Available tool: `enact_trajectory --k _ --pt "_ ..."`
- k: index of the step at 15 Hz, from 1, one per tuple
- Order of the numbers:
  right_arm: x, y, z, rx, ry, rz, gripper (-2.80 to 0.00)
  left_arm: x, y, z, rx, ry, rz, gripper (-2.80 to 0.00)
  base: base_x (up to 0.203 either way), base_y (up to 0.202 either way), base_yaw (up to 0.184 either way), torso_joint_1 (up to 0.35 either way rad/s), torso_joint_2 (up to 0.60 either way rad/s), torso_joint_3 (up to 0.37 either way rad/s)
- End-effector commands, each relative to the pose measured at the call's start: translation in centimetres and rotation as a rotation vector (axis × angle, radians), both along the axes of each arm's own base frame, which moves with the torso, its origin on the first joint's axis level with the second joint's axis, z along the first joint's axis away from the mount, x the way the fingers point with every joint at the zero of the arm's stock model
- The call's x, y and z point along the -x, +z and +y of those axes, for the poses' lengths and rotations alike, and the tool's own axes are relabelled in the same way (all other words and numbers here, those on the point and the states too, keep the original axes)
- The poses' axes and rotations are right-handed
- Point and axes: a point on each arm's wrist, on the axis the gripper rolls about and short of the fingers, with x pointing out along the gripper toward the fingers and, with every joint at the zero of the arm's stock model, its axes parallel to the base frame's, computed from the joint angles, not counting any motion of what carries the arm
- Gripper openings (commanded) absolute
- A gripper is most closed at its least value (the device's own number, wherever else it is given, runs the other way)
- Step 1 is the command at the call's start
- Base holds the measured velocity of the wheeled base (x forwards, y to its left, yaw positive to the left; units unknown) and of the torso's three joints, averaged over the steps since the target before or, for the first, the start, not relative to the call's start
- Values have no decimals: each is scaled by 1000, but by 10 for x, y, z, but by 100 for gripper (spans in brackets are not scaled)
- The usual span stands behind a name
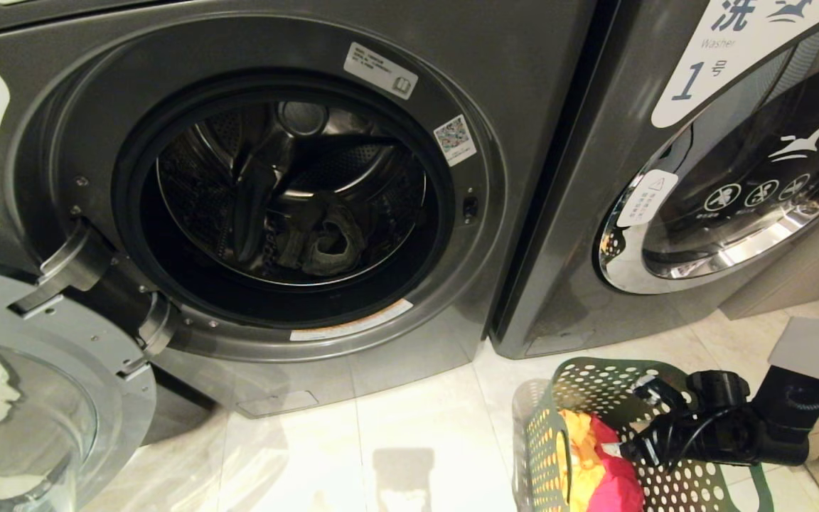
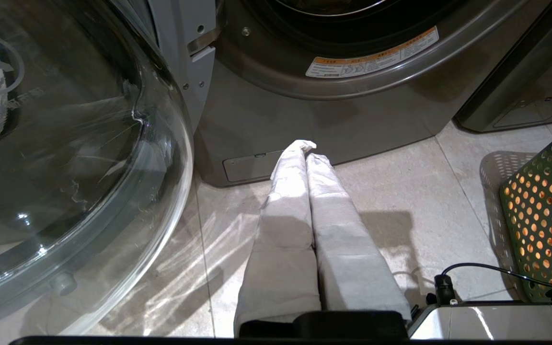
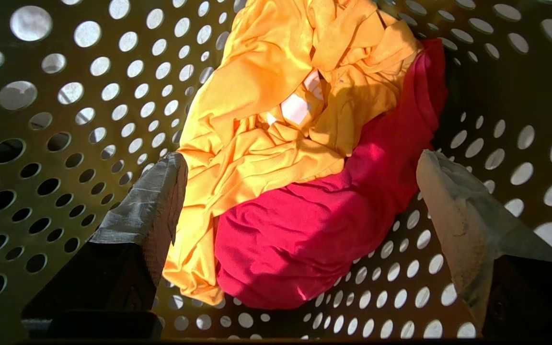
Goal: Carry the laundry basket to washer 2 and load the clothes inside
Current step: Place the clothes into the washing machine
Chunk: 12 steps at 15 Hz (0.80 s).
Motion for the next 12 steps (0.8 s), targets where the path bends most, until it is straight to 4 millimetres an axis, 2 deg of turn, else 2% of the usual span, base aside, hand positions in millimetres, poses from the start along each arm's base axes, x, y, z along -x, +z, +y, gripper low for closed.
enact_trajectory --k 1,6,12 --pt "-5 -20 -1 -13 11 3 0 0 0 0 0 0 0 -280 0 0 0 0 0 0" --pt "-17 -48 -3 -49 54 -43 0 0 0 0 0 0 0 -280 0 0 0 0 0 0" --pt "-31 -70 -7 -30 58 -66 0 0 0 0 0 0 0 -280 0 0 0 0 0 0"
